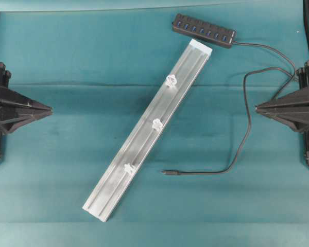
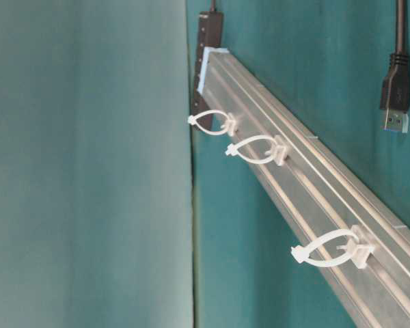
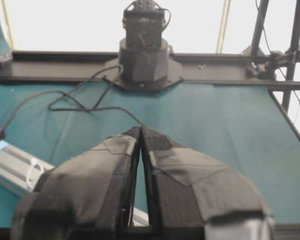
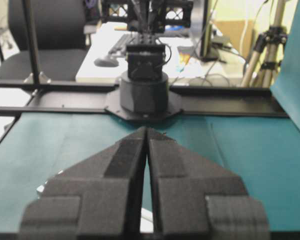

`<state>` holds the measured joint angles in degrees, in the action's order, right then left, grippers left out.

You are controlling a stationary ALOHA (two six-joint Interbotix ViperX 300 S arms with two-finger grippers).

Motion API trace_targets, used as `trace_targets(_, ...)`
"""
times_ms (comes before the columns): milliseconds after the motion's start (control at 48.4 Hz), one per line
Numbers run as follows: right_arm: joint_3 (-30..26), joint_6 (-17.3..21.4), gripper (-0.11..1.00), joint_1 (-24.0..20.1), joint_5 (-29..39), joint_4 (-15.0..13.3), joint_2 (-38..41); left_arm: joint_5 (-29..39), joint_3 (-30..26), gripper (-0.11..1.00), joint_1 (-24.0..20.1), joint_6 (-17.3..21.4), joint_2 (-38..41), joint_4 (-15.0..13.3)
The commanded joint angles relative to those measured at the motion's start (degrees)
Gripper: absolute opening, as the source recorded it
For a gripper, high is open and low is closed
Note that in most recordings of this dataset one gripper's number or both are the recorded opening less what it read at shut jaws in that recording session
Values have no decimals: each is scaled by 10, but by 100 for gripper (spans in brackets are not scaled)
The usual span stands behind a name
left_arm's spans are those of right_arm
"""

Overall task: Pass the USB cable through three rings with both arms.
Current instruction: 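Move the right gripper down to the black USB cable's plug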

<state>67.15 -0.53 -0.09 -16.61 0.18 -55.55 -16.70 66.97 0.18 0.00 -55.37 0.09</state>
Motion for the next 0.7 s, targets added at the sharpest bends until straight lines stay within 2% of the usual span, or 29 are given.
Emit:
trace_targets(0,-17,15,9,2,0,8,14,-1,-15,14,3,-13,20,9)
trace_targets(41,-31,18,8,1,12,25,23,2,-19,13,4,-17,25,9)
trace_targets(145,-73,33,0,1,76,60,55,7,-33,2,7,-25,33,10)
trace_targets(310,-131,61,0,-3,186,67,118,8,-48,0,11,-25,40,10)
trace_targets(496,-185,125,0,-16,293,68,216,7,-54,0,11,-24,40,10)
trace_targets(683,-234,133,0,-38,402,68,326,8,-54,0,11,-24,40,10)
